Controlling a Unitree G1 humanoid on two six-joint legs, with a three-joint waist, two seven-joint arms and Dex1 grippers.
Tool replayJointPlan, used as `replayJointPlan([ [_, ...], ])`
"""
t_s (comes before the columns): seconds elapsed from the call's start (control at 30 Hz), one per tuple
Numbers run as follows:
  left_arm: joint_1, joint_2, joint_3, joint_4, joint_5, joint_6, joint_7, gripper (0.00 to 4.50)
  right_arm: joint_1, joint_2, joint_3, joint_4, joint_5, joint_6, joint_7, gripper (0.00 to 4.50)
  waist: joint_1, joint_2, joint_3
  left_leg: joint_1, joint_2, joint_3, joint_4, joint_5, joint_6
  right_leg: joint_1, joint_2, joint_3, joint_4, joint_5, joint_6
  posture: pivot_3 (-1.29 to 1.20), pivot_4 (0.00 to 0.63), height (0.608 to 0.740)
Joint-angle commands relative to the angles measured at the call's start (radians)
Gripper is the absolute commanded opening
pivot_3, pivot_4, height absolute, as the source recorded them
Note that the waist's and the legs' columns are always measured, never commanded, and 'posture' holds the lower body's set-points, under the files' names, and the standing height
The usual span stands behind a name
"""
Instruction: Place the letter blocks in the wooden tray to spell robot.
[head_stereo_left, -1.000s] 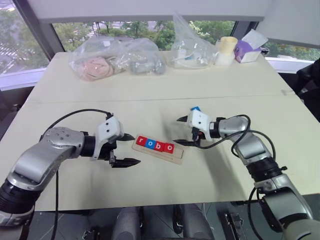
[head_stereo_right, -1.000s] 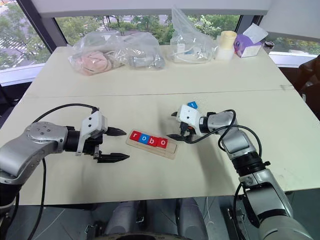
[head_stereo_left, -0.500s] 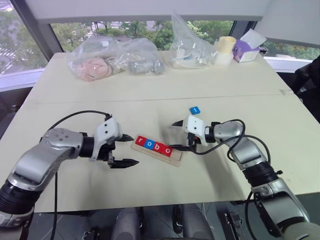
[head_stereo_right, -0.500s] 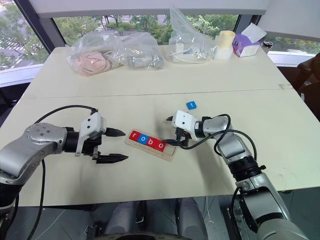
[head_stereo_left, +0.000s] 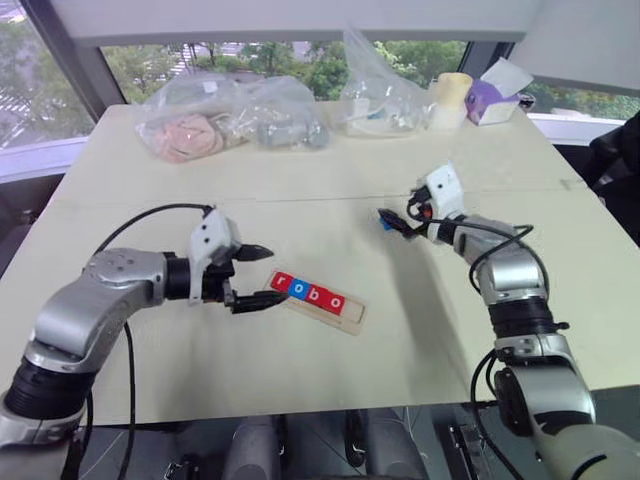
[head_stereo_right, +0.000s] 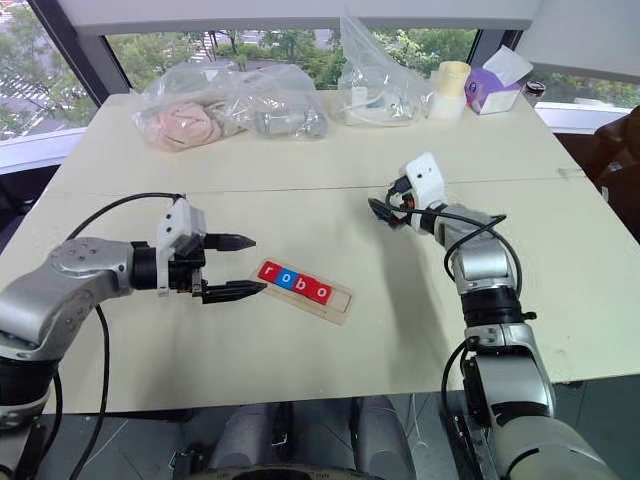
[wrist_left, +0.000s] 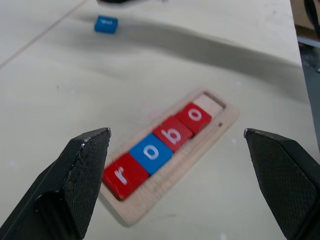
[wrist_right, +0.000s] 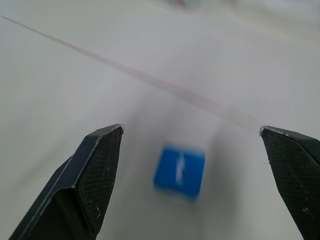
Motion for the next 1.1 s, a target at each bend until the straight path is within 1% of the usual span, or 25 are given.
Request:
replayJointPlan([
  [0.03,-0.029,0.009,0.030,0.009,0.000,-0.006,0.011,4.50,-0.014,0.033,-0.015,0.008,0.018,0.021,-0.048,4.43,-0.002,0.000,0.000,0.000,0.000,0.000,0.000,0.000,0.000,0.000,0.000,0.000,0.000,0.000,0.000,0.00,0.150,0.739],
  [0.13,-0.051,0.007,0.046,0.055,0.027,-0.039,0.033,4.50,-0.039,0.066,0.001,0.079,-0.009,-0.013,-0.101,4.43,-0.002,0.000,0.000,0.001,0.000,0.000,0.000,0.000,0.000,0.000,0.001,0.000,0.001,0.000,0.000,0.00,0.150,0.739],
  [0.27,-0.057,-0.020,0.068,0.047,0.004,-0.024,0.069,4.50,-0.072,0.091,0.016,0.167,-0.033,-0.074,-0.147,4.43,-0.001,0.000,0.000,0.001,0.000,0.000,0.000,0.000,0.000,0.001,0.001,0.000,0.001,0.000,0.000,0.00,0.150,0.739],
  [0.3,-0.051,-0.026,0.068,0.037,0.003,-0.019,0.080,4.50,-0.079,0.096,0.020,0.188,-0.042,-0.089,-0.163,4.21,-0.001,0.000,0.000,0.001,0.000,0.000,0.000,0.000,0.000,0.001,0.001,0.000,0.001,0.000,0.000,0.00,0.150,0.739],
  [0.37,-0.041,-0.031,0.068,0.026,0.004,-0.015,0.092,4.50,-0.085,0.099,0.027,0.209,-0.051,-0.107,-0.172,3.61,-0.002,0.000,0.000,0.001,0.000,0.000,0.000,0.000,0.000,0.001,0.001,0.000,0.000,0.000,0.000,0.00,0.150,0.739],
  [0.5,-0.028,-0.029,0.076,0.028,0.004,-0.013,0.111,4.50,-0.076,0.095,0.045,0.198,-0.062,-0.113,-0.168,1.58,-0.001,0.000,0.000,0.001,0.000,0.000,0.000,0.000,0.000,0.001,0.001,0.000,0.001,0.000,0.000,0.00,0.150,0.739],
  [0.53,-0.024,-0.028,0.072,0.027,0.005,-0.015,0.111,4.50,-0.073,0.093,0.046,0.189,-0.063,-0.109,-0.170,1.20,-0.001,0.000,0.000,0.001,0.000,0.000,0.000,0.000,0.000,0.001,0.001,0.000,0.001,0.000,0.000,0.00,0.150,0.739],
  [0.67,-0.017,-0.031,0.048,0.019,0.011,-0.018,0.114,4.50,-0.059,0.080,0.020,0.111,-0.069,-0.102,-0.224,1.23,0.002,0.000,0.000,0.001,0.000,-0.001,0.000,0.000,0.000,0.001,0.001,0.000,0.001,0.000,0.000,0.00,0.150,0.739],
  [0.7,-0.015,-0.032,0.042,0.016,0.016,-0.020,0.117,4.50,-0.044,0.072,0.008,0.053,-0.065,-0.084,-0.238,1.23,0.003,0.000,0.000,0.001,0.000,-0.001,0.000,0.000,0.000,0.001,0.001,0.000,0.001,0.000,0.000,0.00,0.150,0.739],
  [0.77,-0.005,-0.033,0.030,0.005,0.028,-0.027,0.121,4.50,0.029,0.058,-0.043,-0.169,-0.052,0.030,-0.292,1.23,0.008,0.001,0.000,0.000,0.000,-0.001,0.000,0.000,0.000,0.000,0.000,0.000,0.000,0.000,0.000,0.00,0.150,0.739],
  [0.83,0.006,-0.036,0.015,-0.004,0.041,-0.039,0.122,4.50,0.135,0.066,-0.104,-0.439,-0.035,0.209,-0.346,1.23,0.011,0.001,0.000,-0.001,0.000,-0.001,-0.001,0.000,0.000,-0.001,-0.001,0.000,0.000,-0.001,0.001,0.00,0.150,0.739],
  [0.9,0.004,-0.057,0.003,0.004,0.061,-0.068,0.133,4.50,0.246,0.118,-0.172,-0.697,-0.020,0.413,-0.412,1.23,0.012,0.001,0.000,-0.001,0.000,-0.001,-0.001,0.000,0.000,-0.001,-0.001,0.000,0.000,-0.001,0.002,0.00,0.150,0.739],
  [0.97,-0.011,-0.082,-0.008,0.014,0.071,-0.088,0.137,4.50,0.350,0.178,-0.200,-0.906,-0.020,0.575,-0.460,1.23,0.011,0.000,-0.001,-0.001,0.000,-0.001,-0.002,0.000,-0.001,0.000,-0.001,0.000,0.000,-0.001,0.002,0.00,0.150,0.739],
  [1.03,-0.020,-0.077,-0.036,0.020,0.091,-0.105,0.110,4.50,0.425,0.249,-0.211,-1.066,-0.027,0.715,-0.498,1.23,0.005,0.001,-0.001,-0.001,0.000,-0.001,-0.002,0.000,-0.001,-0.001,0.000,0.000,0.000,-0.001,0.001,0.00,0.150,0.739],
  [1.1,-0.024,-0.065,-0.058,0.027,0.102,-0.116,0.077,4.50,0.469,0.302,-0.209,-1.169,-0.038,0.820,-0.527,1.23,-0.002,0.002,-0.001,0.000,0.001,0.000,-0.002,0.000,-0.001,-0.001,0.000,0.000,0.000,-0.001,0.001,0.00,0.150,0.739],
])
